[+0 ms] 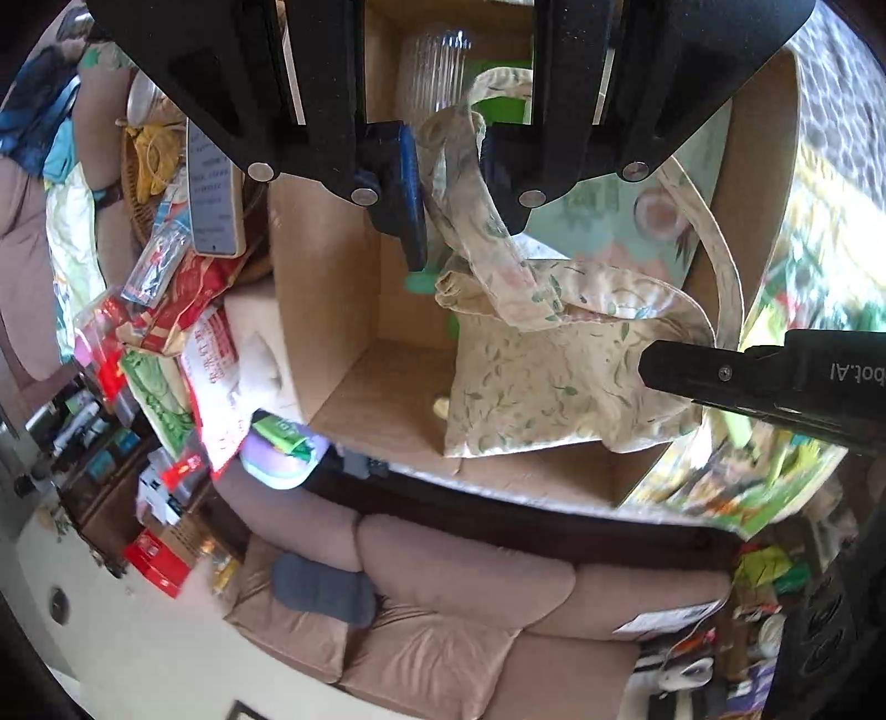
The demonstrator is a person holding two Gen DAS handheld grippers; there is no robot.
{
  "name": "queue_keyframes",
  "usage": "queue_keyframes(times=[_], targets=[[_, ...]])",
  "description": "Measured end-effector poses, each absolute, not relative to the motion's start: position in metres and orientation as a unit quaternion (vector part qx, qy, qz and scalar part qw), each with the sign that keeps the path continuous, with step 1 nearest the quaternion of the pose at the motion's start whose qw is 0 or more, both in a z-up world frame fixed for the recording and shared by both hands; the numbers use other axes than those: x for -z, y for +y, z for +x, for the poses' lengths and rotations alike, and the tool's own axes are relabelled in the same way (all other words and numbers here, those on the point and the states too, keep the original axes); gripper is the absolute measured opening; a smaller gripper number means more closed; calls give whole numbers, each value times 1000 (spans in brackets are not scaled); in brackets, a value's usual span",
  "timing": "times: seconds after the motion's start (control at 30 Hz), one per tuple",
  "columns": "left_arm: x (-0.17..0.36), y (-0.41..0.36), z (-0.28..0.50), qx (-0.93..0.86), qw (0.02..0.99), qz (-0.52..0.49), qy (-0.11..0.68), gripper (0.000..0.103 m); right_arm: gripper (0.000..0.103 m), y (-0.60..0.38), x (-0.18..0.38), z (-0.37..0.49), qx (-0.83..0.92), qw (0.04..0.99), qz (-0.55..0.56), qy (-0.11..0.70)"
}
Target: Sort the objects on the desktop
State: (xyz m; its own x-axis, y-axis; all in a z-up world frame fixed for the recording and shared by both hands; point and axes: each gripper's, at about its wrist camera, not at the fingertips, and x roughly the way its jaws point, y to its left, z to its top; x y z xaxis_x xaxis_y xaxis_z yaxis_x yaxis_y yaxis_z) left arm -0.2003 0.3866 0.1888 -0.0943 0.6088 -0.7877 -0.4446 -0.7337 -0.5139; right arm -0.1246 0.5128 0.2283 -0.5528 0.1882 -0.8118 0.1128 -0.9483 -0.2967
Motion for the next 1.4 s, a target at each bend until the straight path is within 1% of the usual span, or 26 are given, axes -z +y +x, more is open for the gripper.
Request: queue_keyframes(times=[0.13, 0.17, 0.2, 0.23, 0.33, 0.37, 0.4, 0.43, 0.47, 0.5, 0.53, 0.57, 0.67, 0.77, 0.87, 0.9, 0.93, 1.0, 1.03, 1.1, 1.23, 1.3, 1.4], targets=[[-175, 373, -166, -719, 355, -593, -75, 11, 15, 504, -217, -105, -852, 5, -486, -195], [-172, 371, -157, -714, 355, -599, -73, 12, 14, 501, -213, -99, -846, 2, -490, -210], [-170, 370, -149, -710, 355, -604, -74, 18, 13, 499, -209, -94, -840, 0, -493, -227], [-169, 368, -140, -706, 356, -608, -72, 20, 13, 497, -205, -90, -833, -1, -497, -242], [-176, 362, -119, -703, 365, -608, -59, 22, 13, 495, -193, -81, -815, -5, -516, -262], [-181, 359, -115, -702, 368, -606, -59, 27, 14, 496, -190, -79, -811, -6, -522, -265], [-186, 355, -112, -704, 369, -604, -59, 31, 17, 497, -187, -76, -807, -8, -527, -268], [-194, 351, -111, -708, 369, -599, -59, 33, 22, 497, -185, -74, -803, -12, -532, -268], [-202, 348, -111, -711, 371, -594, -58, 35, 43, 498, -182, -72, -797, -17, -542, -267], [-209, 346, -113, -717, 371, -588, -57, 35, 68, 499, -181, -70, -791, -24, -552, -265], [-217, 345, -116, -723, 369, -581, -58, 35, 77, 500, -181, -68, -787, -32, -559, -259], [-223, 344, -120, -727, 369, -576, -60, 35, 81, 501, -185, -64, -788, -43, -564, -245], [-234, 339, -133, -736, 365, -566, -75, 35, 81, 513, -204, -61, -802, -69, -570, -168], [-236, 336, -142, -738, 363, -563, -83, 35, 81, 536, -227, -66, -827, -37, -554, -89], [-233, 337, -141, -745, 361, -559, -60, 36, 81, 547, -237, -73, -841, -16, -538, -46], [-233, 337, -139, -747, 361, -556, -48, 40, 81, 547, -239, -76, -845, -15, -534, -34], [-234, 337, -135, -753, 360, -550, -31, 42, 81, 546, -239, -79, -847, -16, -531, -25], [-236, 338, -126, -769, 355, -531, 9, 52, 81, 541, -236, -84, -848, -13, -529, -9], [-237, 338, -121, -776, 352, -523, 27, 54, 81, 538, -235, -86, -849, -12, -529, -6], [-236, 336, -114, -784, 345, -514, 48, 66, 81, 531, -233, -87, -851, -11, -525, 5], [-233, 331, -106, -784, 338, -518, 48, 67, 81, 523, -227, -82, -851, -1, -524, 25], [-233, 330, -103, -784, 340, -519, 43, 77, 81, 519, -227, -77, -853, 6, -522, 26], [-235, 328, -97, -785, 340, -516, 43, 78, 81, 514, -230, -71, -856, 15, -516, 24]])
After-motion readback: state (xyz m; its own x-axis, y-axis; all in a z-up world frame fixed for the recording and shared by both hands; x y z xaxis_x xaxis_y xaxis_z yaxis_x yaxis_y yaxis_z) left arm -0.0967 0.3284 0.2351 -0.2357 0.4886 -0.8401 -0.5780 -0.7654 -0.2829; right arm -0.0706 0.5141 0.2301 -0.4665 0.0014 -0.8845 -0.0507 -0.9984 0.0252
